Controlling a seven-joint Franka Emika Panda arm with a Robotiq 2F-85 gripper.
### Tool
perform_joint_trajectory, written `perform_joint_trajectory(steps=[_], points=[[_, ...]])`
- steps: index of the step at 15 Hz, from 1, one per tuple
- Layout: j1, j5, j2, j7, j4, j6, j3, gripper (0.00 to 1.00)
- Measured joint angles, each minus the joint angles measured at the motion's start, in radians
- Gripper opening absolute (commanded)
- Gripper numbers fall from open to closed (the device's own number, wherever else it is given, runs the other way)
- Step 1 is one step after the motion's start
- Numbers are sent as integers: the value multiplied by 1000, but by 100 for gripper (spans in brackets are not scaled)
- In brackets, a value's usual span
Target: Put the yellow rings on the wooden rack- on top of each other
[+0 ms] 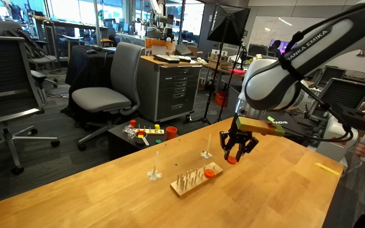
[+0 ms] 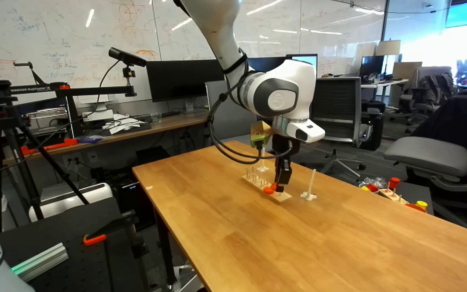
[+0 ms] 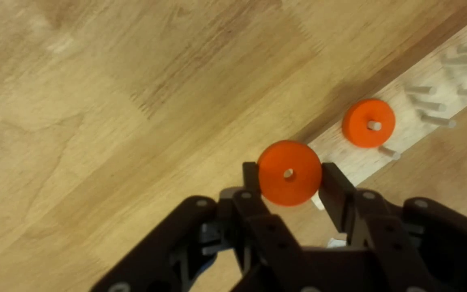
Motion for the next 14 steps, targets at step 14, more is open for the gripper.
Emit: perform_joint_trajectory(steps=[14], points=[[90, -75, 130, 5, 195, -134, 5, 17]])
